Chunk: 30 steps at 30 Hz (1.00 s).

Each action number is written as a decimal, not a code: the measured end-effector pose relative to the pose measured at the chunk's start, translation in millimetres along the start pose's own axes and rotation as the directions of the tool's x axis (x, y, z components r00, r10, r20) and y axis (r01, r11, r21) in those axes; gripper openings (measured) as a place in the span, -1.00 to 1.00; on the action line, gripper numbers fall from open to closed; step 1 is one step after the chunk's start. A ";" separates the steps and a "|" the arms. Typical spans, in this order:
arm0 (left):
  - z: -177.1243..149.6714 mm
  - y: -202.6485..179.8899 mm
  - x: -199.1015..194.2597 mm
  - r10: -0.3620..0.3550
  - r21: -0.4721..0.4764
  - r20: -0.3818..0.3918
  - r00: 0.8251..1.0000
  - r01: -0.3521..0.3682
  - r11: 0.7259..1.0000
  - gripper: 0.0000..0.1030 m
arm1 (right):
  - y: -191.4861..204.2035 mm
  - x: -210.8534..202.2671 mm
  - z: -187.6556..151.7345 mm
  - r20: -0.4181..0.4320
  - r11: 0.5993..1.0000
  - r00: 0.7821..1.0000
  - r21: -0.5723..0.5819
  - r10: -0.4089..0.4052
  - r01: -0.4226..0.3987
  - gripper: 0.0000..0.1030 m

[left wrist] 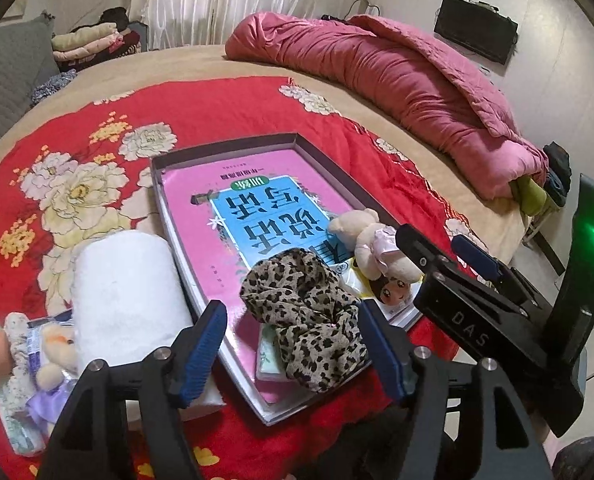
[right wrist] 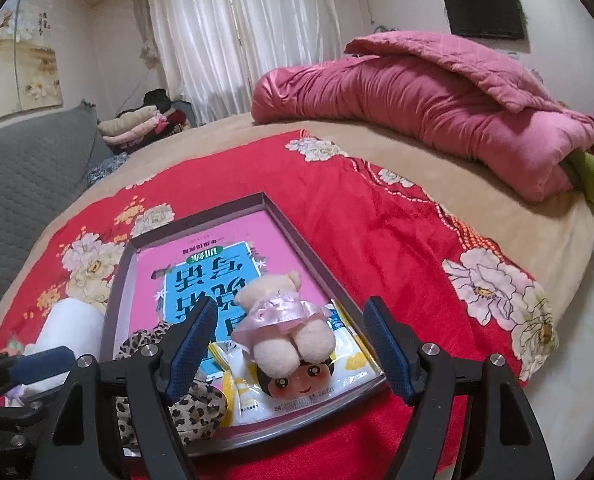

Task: Organize soft objects
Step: 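Lower the leopard scarf into the tray and open the left tool, then withdraw both open tools from the tray back toward the soft-item pile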

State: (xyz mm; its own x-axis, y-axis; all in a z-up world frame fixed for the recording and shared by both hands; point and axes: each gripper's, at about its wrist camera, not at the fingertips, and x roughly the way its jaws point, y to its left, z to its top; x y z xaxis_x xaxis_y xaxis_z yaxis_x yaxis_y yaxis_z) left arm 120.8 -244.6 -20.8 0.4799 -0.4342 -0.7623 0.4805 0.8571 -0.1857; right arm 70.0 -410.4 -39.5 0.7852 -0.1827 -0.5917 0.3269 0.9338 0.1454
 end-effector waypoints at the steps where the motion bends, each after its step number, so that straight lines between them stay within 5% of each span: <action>1: -0.1 0.4 -1.7 0.004 0.000 0.002 1.000 -0.004 1.000 0.32 | 0.8 -1.0 0.0 0.002 1.000 1.000 -0.004 -0.004 0.004 0.49; 13: -15.3 9.3 -30.3 0.086 -0.006 0.038 0.996 -0.086 0.996 0.32 | 12.5 -16.1 -3.0 0.018 0.998 0.999 -0.053 -0.043 0.044 0.50; 30: -25.4 27.6 -65.7 0.117 -0.049 0.069 0.991 -0.114 0.992 0.32 | 37.9 -52.2 -5.6 0.035 0.995 0.999 -0.096 -0.017 0.021 0.50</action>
State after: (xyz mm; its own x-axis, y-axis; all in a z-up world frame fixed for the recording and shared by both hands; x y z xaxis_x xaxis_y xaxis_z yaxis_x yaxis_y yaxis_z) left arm 83.9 -185.3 8.4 0.5825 -0.3490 -0.7341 0.3858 0.9136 -0.1282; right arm 38.4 -363.7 -7.5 0.7974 -0.2096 -0.5659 0.2910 0.9551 0.0562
